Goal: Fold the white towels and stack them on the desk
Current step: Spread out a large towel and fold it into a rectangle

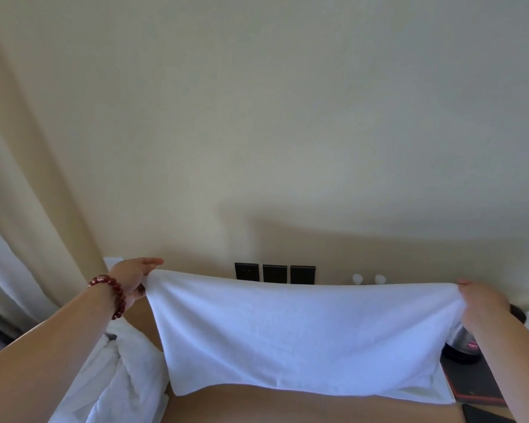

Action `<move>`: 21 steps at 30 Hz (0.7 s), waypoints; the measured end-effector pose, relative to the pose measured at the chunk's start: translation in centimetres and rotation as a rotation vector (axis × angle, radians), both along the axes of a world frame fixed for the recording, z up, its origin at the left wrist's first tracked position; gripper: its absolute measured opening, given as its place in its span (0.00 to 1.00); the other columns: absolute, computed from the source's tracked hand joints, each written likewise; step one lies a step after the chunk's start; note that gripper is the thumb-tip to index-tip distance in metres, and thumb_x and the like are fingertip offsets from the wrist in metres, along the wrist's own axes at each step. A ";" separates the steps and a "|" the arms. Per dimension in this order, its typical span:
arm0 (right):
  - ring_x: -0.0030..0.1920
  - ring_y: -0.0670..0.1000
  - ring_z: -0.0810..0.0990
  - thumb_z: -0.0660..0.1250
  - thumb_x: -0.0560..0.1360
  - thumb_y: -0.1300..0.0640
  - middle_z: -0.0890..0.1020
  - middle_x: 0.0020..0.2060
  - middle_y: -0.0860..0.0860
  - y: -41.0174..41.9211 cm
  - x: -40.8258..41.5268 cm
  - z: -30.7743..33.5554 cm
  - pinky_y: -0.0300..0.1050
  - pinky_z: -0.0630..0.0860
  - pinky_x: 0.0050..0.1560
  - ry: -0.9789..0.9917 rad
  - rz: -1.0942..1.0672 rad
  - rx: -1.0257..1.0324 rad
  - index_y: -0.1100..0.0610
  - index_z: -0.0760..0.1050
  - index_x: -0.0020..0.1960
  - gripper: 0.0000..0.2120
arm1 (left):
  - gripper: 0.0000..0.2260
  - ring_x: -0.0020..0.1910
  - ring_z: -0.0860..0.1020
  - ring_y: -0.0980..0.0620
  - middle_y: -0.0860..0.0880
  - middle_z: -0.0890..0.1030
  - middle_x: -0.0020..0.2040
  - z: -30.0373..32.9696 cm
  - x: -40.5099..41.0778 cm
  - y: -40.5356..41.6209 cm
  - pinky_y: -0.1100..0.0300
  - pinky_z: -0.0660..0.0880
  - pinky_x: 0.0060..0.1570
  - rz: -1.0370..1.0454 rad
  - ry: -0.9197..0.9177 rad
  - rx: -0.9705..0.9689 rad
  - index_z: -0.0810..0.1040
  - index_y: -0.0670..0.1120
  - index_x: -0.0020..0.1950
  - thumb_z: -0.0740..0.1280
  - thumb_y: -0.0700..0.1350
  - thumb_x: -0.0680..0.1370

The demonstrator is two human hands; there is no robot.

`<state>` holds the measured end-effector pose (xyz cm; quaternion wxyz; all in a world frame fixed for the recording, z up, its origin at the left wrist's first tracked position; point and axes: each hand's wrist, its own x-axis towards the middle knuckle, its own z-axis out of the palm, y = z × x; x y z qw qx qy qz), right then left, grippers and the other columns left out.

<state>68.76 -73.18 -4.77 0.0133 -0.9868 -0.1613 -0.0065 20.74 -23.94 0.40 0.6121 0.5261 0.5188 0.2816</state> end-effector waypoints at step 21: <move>0.65 0.48 0.76 0.71 0.75 0.53 0.75 0.65 0.47 0.6 -1.4 -0.3 0.39 0.74 0.63 0.044 -0.064 -0.108 0.51 0.68 0.72 0.27 | 0.06 0.54 0.78 0.48 0.50 0.82 0.52 2.7 1.2 -0.8 0.55 0.72 0.53 -0.022 0.342 0.609 0.85 0.49 0.52 0.69 0.46 0.79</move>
